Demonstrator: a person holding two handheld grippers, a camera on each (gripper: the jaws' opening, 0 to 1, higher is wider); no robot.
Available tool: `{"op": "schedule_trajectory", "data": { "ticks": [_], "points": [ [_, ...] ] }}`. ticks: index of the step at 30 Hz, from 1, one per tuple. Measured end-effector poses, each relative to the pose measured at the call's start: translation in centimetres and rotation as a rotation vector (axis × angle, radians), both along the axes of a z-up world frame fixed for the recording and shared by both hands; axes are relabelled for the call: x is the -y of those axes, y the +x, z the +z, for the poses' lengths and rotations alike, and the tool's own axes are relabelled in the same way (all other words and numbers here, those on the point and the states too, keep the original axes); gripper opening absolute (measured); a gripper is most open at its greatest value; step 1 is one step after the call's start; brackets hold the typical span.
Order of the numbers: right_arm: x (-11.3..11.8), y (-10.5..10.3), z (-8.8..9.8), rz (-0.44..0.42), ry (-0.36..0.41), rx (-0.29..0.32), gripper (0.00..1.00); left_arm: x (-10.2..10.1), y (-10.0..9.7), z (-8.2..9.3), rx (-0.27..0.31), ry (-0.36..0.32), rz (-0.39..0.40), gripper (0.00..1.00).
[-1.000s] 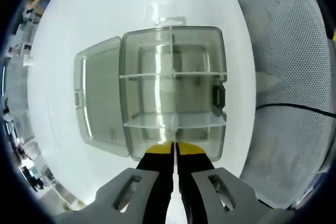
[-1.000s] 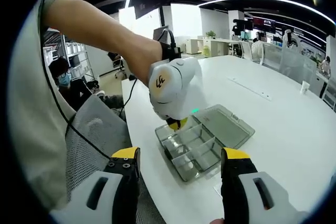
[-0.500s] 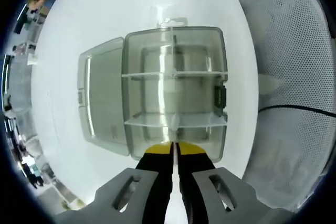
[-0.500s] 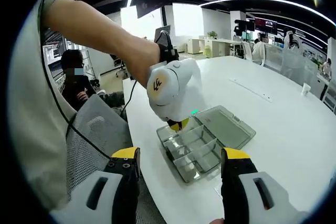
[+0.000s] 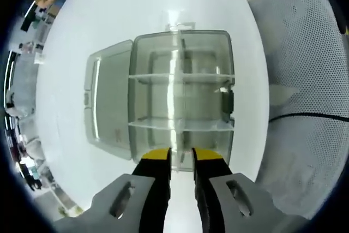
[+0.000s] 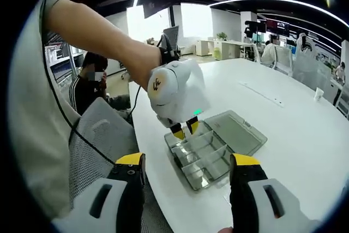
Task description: Insert the divider into the dual guide fixture by aligning both edges with the guide slots and pushing it downward to the bottom, including one-sided entry, uneven engagement, binding, and posture correction.
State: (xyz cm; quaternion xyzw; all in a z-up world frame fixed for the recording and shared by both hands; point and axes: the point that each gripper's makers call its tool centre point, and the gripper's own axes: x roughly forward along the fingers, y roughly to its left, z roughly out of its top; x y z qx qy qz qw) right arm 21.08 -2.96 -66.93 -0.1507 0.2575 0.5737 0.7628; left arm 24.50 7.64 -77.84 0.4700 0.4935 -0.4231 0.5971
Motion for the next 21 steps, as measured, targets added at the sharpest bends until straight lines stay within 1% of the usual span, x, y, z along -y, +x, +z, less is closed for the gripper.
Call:
{"op": "schedule_trajectory", "data": {
  "ticks": [4,8,14,17,21],
  "points": [
    [0.0,0.0,-0.1,0.001,-0.001,0.0,0.6,-0.1,0.2,0.4,0.037,-0.033,0.022,0.19],
    [-0.1,-0.2,-0.1,0.002,0.001,-0.005,0.6,-0.3,0.2,0.6,0.065,-0.072,0.053,0.2],
    [-0.2,-0.5,-0.3,0.011,-0.002,-0.009,0.6,0.0,0.1,1.4,0.113,-0.151,0.107,0.27],
    [-0.1,-0.7,-0.4,0.015,-0.006,-0.01,0.6,-0.1,0.0,1.6,0.133,-0.164,0.114,0.31],
    [0.0,-0.7,-0.6,0.017,-0.01,-0.01,0.6,0.0,-0.1,1.9,0.159,-0.201,0.147,0.32]
  ]
}}
